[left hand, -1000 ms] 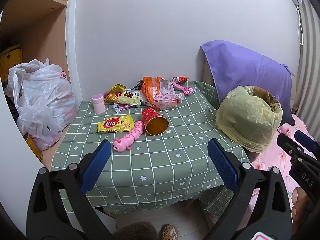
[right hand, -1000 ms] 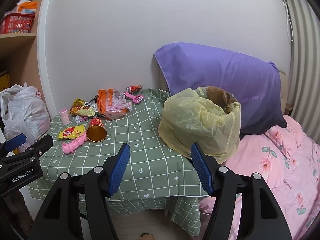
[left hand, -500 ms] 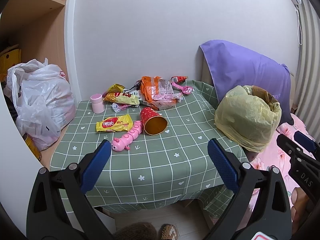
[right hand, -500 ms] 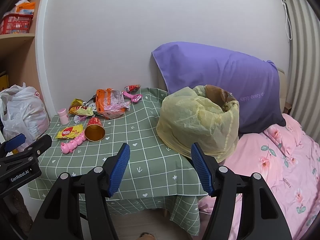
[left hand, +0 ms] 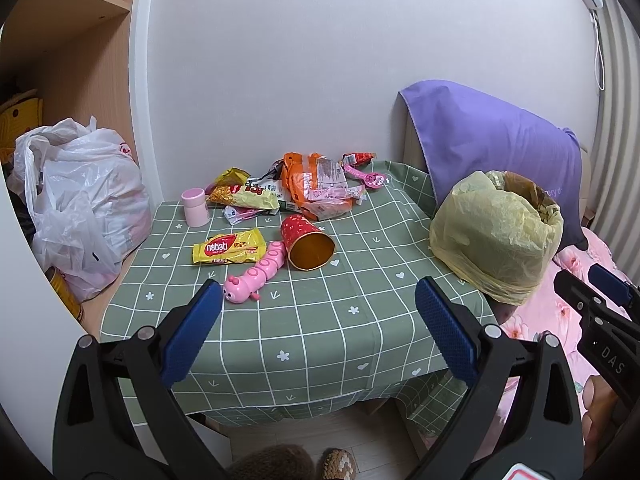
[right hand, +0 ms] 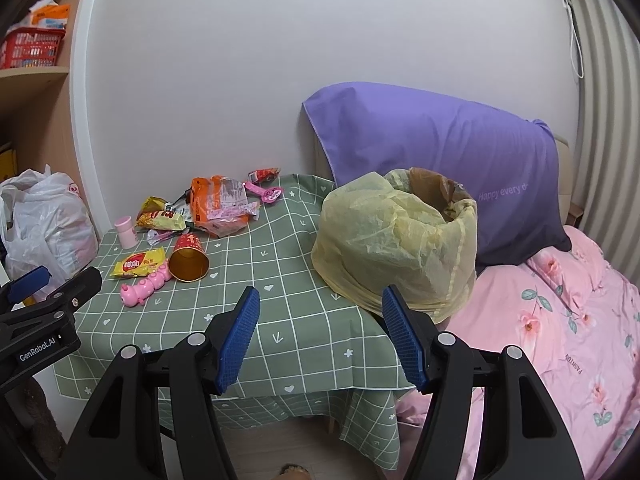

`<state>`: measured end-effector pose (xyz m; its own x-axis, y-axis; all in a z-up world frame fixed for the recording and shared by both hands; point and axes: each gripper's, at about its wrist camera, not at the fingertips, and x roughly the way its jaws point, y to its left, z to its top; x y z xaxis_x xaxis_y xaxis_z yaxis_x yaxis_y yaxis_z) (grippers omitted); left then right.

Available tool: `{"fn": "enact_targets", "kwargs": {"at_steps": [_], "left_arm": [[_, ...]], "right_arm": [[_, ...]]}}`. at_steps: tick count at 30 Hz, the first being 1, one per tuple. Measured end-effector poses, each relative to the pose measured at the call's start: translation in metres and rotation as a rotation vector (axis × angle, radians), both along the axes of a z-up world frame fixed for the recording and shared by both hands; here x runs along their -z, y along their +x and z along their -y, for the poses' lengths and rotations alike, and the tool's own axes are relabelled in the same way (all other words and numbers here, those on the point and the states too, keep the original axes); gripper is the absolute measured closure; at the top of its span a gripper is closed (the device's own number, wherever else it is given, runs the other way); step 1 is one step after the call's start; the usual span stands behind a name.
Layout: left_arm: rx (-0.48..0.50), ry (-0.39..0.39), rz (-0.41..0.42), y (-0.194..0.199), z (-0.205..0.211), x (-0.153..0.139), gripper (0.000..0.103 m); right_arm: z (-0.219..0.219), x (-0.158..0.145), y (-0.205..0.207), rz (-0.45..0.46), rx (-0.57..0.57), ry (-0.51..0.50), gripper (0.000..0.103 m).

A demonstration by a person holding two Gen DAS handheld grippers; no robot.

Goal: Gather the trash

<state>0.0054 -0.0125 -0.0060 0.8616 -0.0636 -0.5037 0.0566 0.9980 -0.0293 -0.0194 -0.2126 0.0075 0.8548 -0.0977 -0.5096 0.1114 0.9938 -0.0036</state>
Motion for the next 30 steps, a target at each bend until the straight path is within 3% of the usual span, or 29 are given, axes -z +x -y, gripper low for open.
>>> {"fn": "enact_targets", "kwargs": {"at_steps": [20,30], "left_arm": [[-0.006,-0.003,0.001,0.004,-0.005,-0.001,0.011],[-0.022,-0.045,-0.030,0.034,-0.018,0.004,0.011]], "right_arm": [[0.002,0.003,0.000,0.001,-0.001,0.002,0.043],[-0.005,0.000,0.025,-0.024,-0.024,-0.014,0.043]]}}
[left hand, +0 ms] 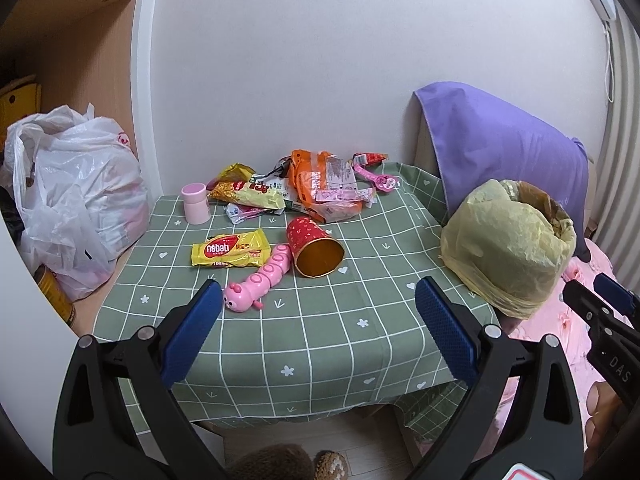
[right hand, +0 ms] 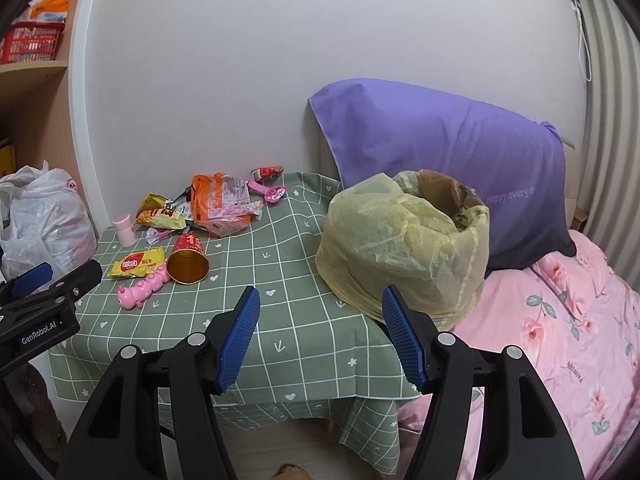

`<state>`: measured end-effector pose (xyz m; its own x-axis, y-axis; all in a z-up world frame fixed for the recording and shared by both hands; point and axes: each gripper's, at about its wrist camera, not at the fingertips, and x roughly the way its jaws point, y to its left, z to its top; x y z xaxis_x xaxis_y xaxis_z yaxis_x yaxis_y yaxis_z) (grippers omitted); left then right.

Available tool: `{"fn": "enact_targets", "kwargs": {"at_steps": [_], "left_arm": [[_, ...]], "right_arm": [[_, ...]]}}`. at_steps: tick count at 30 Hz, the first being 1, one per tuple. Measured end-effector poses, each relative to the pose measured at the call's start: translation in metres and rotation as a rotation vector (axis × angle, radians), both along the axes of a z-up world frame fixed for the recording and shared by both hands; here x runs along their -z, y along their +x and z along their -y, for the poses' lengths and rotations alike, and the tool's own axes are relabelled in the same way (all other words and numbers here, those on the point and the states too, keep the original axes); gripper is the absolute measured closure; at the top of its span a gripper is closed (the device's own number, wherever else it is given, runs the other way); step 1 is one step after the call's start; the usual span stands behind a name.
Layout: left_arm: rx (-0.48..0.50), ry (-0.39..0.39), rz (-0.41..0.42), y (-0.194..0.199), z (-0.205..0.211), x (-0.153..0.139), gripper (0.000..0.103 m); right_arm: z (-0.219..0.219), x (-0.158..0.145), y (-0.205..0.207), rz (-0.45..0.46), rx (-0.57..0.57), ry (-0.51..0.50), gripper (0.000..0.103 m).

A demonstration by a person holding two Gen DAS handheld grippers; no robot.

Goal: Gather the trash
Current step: 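Grasp the red paper cup with the right tool while the left tool grasps the yellow Nabati pack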

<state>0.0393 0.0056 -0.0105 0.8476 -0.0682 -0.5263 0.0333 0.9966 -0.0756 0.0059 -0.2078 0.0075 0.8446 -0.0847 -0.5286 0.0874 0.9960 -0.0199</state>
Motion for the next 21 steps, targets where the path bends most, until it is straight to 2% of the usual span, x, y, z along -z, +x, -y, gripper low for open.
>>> {"fn": "enact_targets", "kwargs": {"at_steps": [8,13,17,21], "left_arm": [[-0.047,-0.009,-0.013,0.048,-0.036,0.013,0.011],[-0.066,-0.018,-0.035,0.076,-0.070,0.026,0.011],[-0.042,-0.026,-0.072,0.094,-0.089,0.040,0.011],[-0.006,-0.071,-0.117,0.108,-0.103,0.055,0.009]], "right_arm": [[-0.013,0.009,0.045,-0.021,-0.102,0.027,0.043],[-0.042,0.024,0.089,-0.062,-0.249,0.058,0.043],[-0.066,0.037,0.123,-0.091,-0.343,0.036,0.043],[-0.084,0.052,0.158,-0.134,-0.424,0.044,0.043]]}}
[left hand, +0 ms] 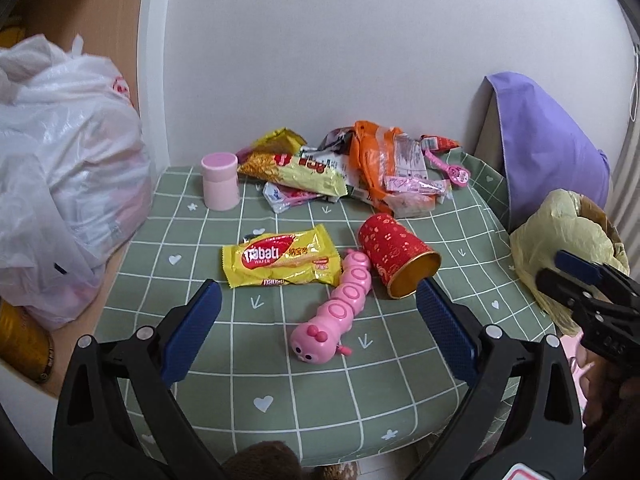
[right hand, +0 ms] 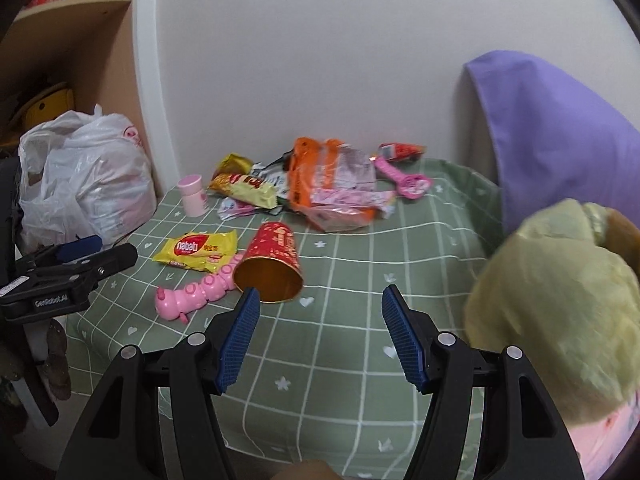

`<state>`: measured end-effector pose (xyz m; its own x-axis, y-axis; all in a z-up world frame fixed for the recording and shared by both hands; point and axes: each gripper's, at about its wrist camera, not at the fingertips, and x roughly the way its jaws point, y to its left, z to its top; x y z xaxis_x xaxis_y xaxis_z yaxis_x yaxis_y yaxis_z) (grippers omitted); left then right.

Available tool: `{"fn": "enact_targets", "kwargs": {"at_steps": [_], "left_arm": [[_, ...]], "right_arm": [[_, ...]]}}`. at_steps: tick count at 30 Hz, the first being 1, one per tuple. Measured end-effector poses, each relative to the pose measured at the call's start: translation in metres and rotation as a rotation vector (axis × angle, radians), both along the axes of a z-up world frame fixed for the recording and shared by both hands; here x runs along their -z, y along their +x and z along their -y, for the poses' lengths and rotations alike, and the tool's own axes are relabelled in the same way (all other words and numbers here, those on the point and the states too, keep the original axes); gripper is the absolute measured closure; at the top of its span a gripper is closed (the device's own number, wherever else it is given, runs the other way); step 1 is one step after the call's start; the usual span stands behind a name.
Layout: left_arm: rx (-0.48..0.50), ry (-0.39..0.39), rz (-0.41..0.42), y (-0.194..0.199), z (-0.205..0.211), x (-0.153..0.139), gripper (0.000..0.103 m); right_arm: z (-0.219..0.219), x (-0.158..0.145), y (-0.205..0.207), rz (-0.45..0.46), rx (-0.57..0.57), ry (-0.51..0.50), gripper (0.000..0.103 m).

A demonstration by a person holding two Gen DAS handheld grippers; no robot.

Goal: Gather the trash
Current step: 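Grasp the red paper cup with the right tool while the left tool grasps the yellow Nabati pack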

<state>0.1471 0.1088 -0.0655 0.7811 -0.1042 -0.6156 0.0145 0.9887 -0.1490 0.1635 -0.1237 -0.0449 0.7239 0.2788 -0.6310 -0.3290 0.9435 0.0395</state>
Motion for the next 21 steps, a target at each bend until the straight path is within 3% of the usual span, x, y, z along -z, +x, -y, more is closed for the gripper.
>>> {"fn": "enact_targets", "kwargs": {"at_steps": [4,9,13,21], "left_arm": [[0.004,0.002,-0.020,0.013,-0.011,0.013,0.009],[-0.009,0.026,-0.102,0.032,-0.022,0.021,0.009],[-0.047,0.058,-0.141,0.044,-0.030,0.018,0.009],[-0.063,0.097,-0.231,0.055,-0.041,0.020,0.009]], "right_arm": [[-0.009,0.016,0.031,-0.041,-0.058,-0.007,0.043],[-0.024,0.030,0.063,-0.101,-0.153,0.050,0.043],[-0.046,0.041,0.082,-0.094,-0.201,0.074,0.043],[-0.072,0.075,0.113,-0.109,-0.251,0.004,0.043]]}}
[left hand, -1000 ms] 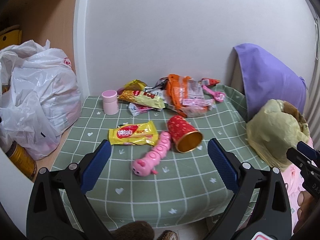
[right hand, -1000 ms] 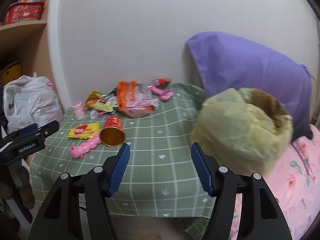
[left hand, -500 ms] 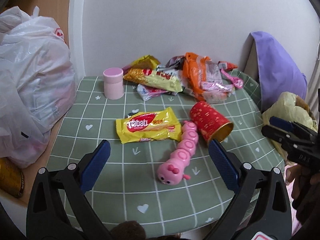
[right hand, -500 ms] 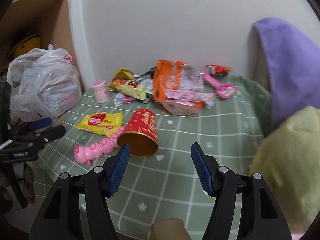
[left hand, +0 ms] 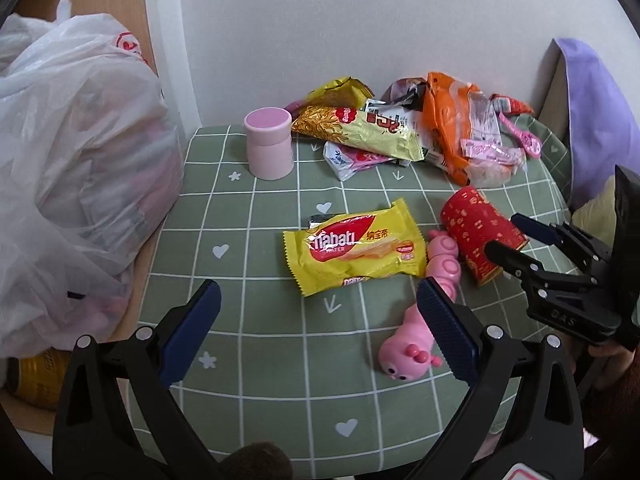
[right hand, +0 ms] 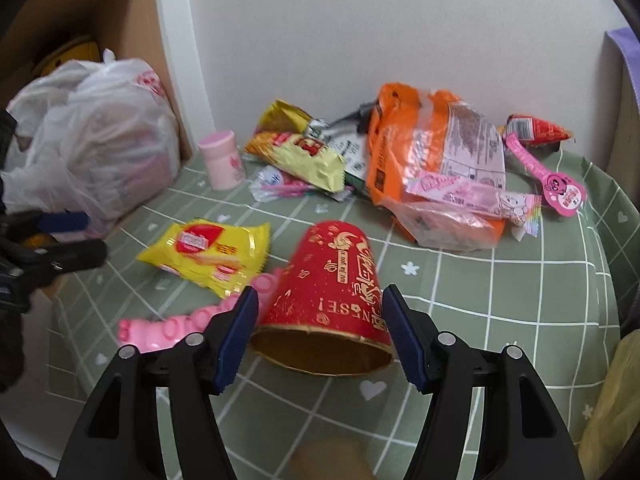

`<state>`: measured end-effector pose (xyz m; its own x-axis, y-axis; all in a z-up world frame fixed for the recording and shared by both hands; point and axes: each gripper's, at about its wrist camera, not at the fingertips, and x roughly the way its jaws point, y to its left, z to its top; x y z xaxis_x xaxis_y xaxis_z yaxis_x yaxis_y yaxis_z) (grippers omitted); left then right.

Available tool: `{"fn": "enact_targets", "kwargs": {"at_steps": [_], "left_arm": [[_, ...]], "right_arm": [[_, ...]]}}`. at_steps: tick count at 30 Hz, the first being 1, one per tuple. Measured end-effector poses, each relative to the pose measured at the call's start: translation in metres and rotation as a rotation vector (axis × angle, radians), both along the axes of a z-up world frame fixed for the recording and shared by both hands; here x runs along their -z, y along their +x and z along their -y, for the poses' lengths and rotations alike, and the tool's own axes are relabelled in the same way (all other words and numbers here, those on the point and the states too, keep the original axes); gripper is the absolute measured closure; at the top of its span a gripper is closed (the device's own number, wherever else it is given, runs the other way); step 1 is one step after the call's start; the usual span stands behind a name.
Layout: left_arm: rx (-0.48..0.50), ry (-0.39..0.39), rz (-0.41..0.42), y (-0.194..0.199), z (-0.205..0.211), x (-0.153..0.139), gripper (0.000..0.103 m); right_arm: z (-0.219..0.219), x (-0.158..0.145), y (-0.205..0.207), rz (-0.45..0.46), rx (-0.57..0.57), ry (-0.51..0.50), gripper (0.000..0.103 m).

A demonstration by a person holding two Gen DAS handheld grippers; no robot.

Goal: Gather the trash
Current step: 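Grasp the red paper cup with the right tool while the left tool grasps the yellow Nabati pack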

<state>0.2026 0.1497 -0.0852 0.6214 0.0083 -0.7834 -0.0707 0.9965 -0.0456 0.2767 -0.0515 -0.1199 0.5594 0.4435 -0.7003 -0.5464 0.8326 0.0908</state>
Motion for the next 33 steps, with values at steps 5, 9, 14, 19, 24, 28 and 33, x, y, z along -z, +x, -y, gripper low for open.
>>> {"fn": "enact_targets", "kwargs": {"at_steps": [5,9,14,19,24,28,33], "left_arm": [[-0.015,-0.013,-0.005,0.001,-0.007,0.006,0.009],[0.014,-0.033,-0.031,0.014,-0.010,0.020,0.009],[0.033,-0.129,-0.038,0.047,-0.010,0.031,0.009],[0.096,-0.080,-0.066,0.074,0.002,0.042,0.010],[0.056,-0.104,-0.116,0.083,-0.010,0.054,0.013],[0.043,-0.123,-0.143,0.081,-0.016,0.059,0.022],[0.043,-0.144,-0.144,0.078,-0.013,0.059,0.026]], "right_arm": [[0.005,0.002,0.000,-0.013,-0.007,-0.014,0.043],[0.013,-0.001,0.001,-0.007,0.027,-0.043,0.052],[0.032,-0.010,0.000,-0.002,0.073,-0.085,0.057],[0.060,-0.012,0.001,-0.031,0.136,-0.106,0.057],[0.089,-0.011,-0.003,-0.041,0.215,-0.072,0.050],[0.112,-0.015,-0.007,-0.048,0.242,0.074,0.042],[0.120,-0.028,-0.020,0.008,0.261,0.005,0.042]]}}
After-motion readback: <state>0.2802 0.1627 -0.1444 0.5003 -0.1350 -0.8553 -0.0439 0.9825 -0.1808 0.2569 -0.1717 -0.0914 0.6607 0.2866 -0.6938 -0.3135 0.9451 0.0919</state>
